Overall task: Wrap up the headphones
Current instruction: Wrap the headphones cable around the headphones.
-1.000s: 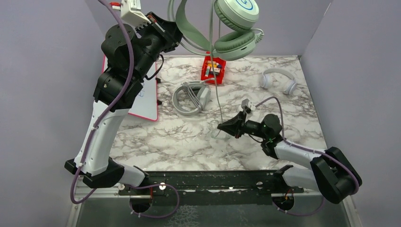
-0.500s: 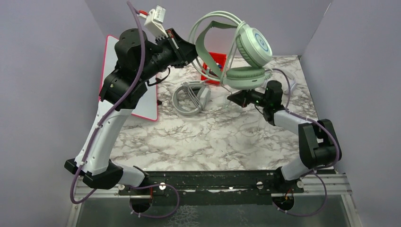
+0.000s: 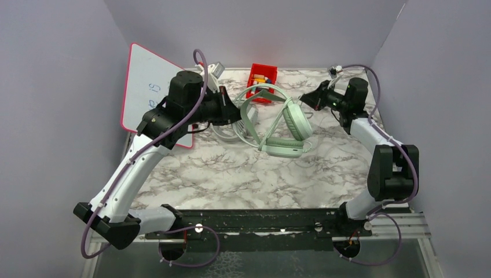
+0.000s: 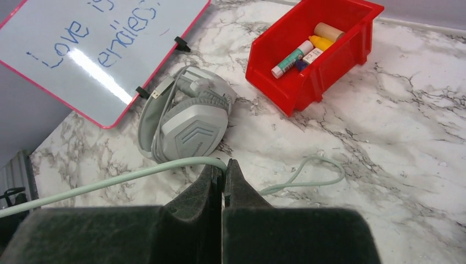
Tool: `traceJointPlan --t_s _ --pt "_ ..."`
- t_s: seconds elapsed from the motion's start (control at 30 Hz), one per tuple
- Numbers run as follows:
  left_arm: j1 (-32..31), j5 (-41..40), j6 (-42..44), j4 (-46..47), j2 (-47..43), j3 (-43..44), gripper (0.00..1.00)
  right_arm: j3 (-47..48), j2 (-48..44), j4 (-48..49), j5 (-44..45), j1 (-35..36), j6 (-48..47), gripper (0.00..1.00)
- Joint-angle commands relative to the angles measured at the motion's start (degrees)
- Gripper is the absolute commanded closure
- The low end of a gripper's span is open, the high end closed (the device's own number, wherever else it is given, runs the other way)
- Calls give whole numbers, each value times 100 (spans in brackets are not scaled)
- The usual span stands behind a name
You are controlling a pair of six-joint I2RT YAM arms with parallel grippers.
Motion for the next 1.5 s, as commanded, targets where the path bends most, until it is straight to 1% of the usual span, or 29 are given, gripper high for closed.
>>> traceJointPlan --t_s 0.0,0.17,0.3,0.33,0.47,0.53,0.6,0.7,0.8,1.0,1.2,1.37,1.47 --pt "-23 -61 169 -188 -634 -293 100 341 -90 -700 225 -202 -257 100" --pt "-23 -30 412 -212 -721 -783 100 894 -128 -1314 205 -206 -535 100" --pt "-32 -472 803 -294 -730 -1157 100 1572 -215 -2049 -45 -197 -793 100" --pt "-32 -598 912 -320 -701 -1204 100 1756 -243 -2430 -67 -190 -886 100" --pt "-40 -1278 1358 -362 -513 -1231 100 2400 -307 -3418 85 -3 -1250 100" --pt "-48 -1439 1601 -370 -336 -1115 100 2779 -192 -3987 127 221 -1625 100" --pt "-75 -1514 1815 -411 -129 -917 100 3034 -78 -4332 182 454 -1788 100" --pt "-149 -1928 2002 -469 111 -736 100 3282 -21 -4610 116 594 -1708 100" --pt "-190 -2499 2129 -478 255 -730 100 3602 -21 -4964 181 691 -1670 100" --pt "-212 -3210 2018 -294 407 -643 100 4175 -127 -5625 267 875 -1663 100" --pt "-225 -3780 1973 -231 339 -660 100 4197 -411 -5836 532 902 -1583 100" --pt "-225 -4383 1793 -22 -39 -1085 100 4121 -664 -5928 663 902 -1328 100" --pt "-225 -4424 1745 150 -270 -1313 100 3991 -884 -5879 819 902 -1141 100"
